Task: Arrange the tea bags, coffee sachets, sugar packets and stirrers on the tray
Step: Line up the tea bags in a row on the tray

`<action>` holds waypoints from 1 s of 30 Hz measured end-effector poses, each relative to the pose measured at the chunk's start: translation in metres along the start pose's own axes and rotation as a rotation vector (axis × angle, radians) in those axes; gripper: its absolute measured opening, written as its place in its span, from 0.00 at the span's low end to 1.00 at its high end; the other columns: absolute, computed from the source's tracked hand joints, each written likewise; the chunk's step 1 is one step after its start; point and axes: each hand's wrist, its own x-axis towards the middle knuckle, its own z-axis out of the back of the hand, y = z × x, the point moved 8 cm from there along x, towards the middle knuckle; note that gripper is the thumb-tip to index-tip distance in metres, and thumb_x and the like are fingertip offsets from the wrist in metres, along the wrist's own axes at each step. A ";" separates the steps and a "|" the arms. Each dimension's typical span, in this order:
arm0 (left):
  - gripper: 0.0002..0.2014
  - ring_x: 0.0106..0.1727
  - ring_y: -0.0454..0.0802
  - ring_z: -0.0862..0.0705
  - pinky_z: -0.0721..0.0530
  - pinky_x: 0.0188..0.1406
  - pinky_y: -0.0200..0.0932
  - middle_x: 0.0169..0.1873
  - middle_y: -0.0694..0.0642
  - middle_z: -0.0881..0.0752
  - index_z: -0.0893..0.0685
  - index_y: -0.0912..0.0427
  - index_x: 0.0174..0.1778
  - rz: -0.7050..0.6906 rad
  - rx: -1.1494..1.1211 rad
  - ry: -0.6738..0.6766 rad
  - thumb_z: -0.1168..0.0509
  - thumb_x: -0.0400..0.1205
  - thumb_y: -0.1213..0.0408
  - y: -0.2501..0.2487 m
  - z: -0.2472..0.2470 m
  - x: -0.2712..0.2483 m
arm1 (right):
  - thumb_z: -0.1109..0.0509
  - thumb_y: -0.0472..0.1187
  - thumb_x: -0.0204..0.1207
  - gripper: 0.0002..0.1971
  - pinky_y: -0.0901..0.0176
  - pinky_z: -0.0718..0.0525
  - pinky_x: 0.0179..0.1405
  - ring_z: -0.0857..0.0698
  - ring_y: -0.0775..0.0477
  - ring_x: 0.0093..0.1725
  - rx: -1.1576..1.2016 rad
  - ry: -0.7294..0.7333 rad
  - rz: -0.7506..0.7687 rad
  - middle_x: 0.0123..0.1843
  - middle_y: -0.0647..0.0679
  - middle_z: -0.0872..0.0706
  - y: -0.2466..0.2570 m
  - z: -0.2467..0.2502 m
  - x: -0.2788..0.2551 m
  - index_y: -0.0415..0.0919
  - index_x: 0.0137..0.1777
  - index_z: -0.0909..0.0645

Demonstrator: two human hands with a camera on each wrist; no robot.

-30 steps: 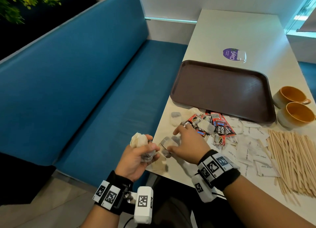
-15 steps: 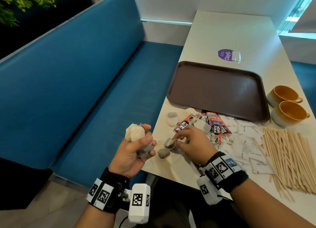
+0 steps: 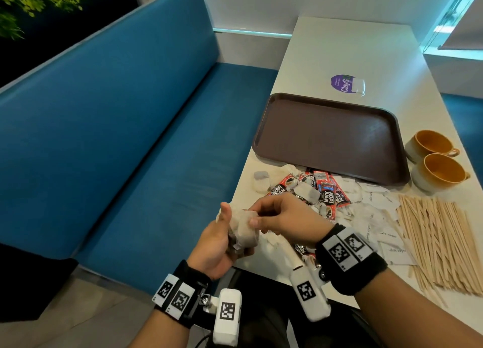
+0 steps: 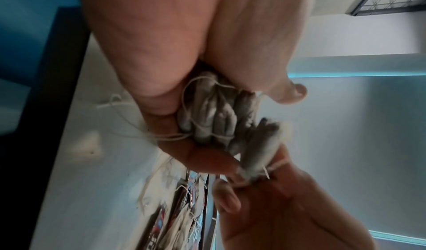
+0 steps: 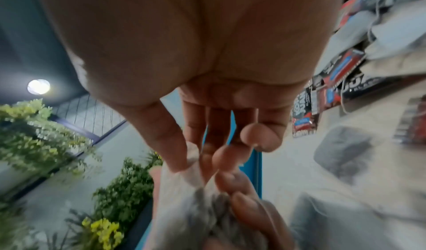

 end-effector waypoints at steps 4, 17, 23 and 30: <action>0.44 0.41 0.51 0.17 0.17 0.33 0.44 0.50 0.62 0.16 0.15 0.61 0.67 0.031 -0.047 0.083 0.29 0.67 0.27 0.003 -0.003 0.000 | 0.21 0.39 0.77 0.03 0.67 0.21 0.38 0.21 0.61 0.31 -0.205 -0.109 0.032 0.40 0.48 0.08 -0.003 -0.003 0.008 0.46 0.47 0.07; 0.22 0.42 0.55 0.13 0.18 0.26 0.41 0.44 0.57 0.13 0.12 0.60 0.53 -0.049 -0.153 0.013 0.22 0.62 0.70 -0.012 0.043 -0.011 | 0.23 0.45 0.78 0.10 0.55 0.20 0.54 0.20 0.59 0.45 -0.567 -0.275 -0.008 0.51 0.55 0.17 -0.024 0.007 0.026 0.52 0.59 0.12; 0.29 0.42 0.54 0.15 0.18 0.26 0.41 0.40 0.55 0.17 0.16 0.59 0.58 -0.072 -0.171 0.023 0.19 0.60 0.73 -0.019 0.050 -0.013 | 0.28 0.51 0.79 0.26 0.45 0.23 0.71 0.29 0.43 0.70 -0.917 -0.025 -0.052 0.68 0.50 0.25 -0.033 -0.027 0.038 0.55 0.78 0.25; 0.25 0.40 0.52 0.15 0.19 0.26 0.42 0.38 0.55 0.17 0.15 0.58 0.57 -0.062 -0.104 -0.023 0.21 0.63 0.71 -0.014 0.046 -0.015 | 0.24 0.39 0.71 0.07 0.54 0.22 0.58 0.27 0.47 0.60 -0.779 -0.093 -0.107 0.49 0.54 0.19 -0.029 -0.019 0.041 0.52 0.42 0.17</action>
